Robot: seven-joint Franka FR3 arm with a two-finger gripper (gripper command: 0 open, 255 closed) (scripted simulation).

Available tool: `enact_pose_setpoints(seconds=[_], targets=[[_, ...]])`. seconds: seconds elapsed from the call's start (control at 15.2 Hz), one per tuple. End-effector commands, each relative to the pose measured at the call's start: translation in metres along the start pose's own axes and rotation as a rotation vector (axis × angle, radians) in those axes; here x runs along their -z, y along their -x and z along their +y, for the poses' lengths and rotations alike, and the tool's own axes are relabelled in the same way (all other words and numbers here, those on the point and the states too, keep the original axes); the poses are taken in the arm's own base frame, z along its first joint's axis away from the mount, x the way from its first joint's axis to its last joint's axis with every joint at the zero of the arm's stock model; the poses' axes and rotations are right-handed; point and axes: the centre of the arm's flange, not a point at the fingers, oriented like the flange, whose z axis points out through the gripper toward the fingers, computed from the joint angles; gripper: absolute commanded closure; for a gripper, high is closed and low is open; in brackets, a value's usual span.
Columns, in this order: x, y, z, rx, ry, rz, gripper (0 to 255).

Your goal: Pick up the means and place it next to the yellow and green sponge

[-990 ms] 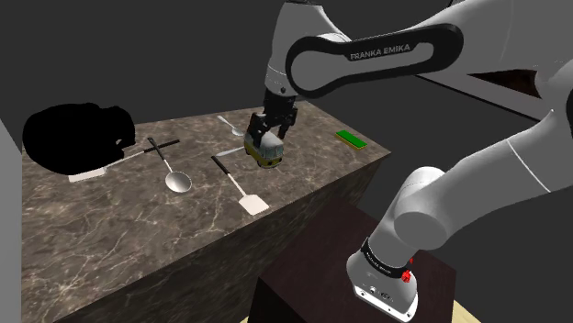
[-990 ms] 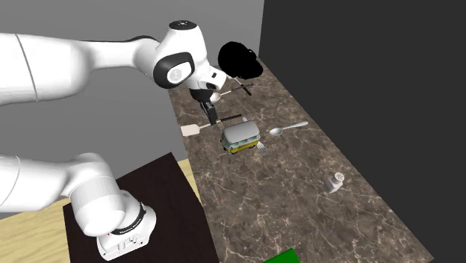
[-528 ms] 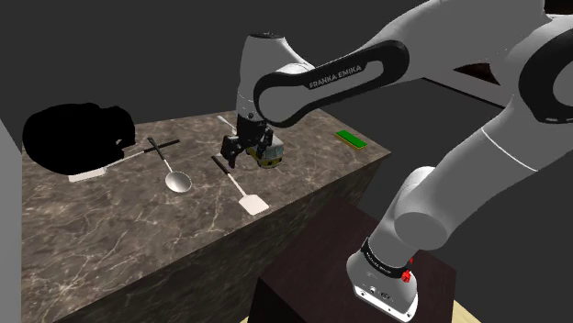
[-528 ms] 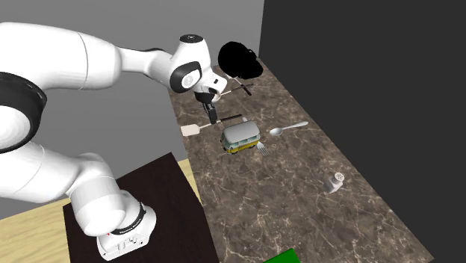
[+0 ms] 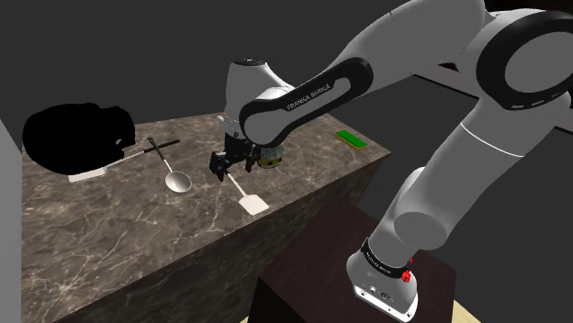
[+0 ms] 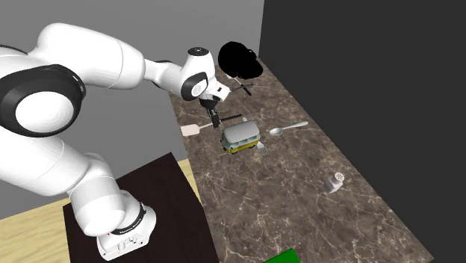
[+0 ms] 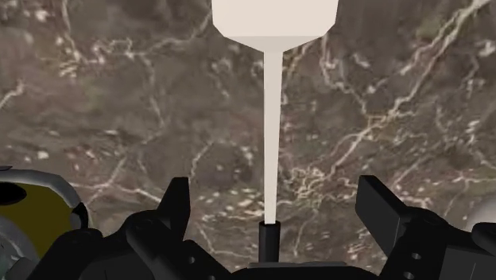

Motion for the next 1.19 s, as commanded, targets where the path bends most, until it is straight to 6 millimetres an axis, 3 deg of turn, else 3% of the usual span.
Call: enact_pose_setpoints(seconds=[0.0,0.59,0.66,1.12], targets=[[-0.0103,0.0005,-0.0008,0.0,-0.001,0.0,0],[-0.0133,0.0005,-0.0008,0.0,0.0,0.0,0],[-0.0133,0.0005,-0.0008,0.0,0.0,0.0,255],[-0.0133,0.0005,-0.0008,0.0,0.0,0.0,255]])
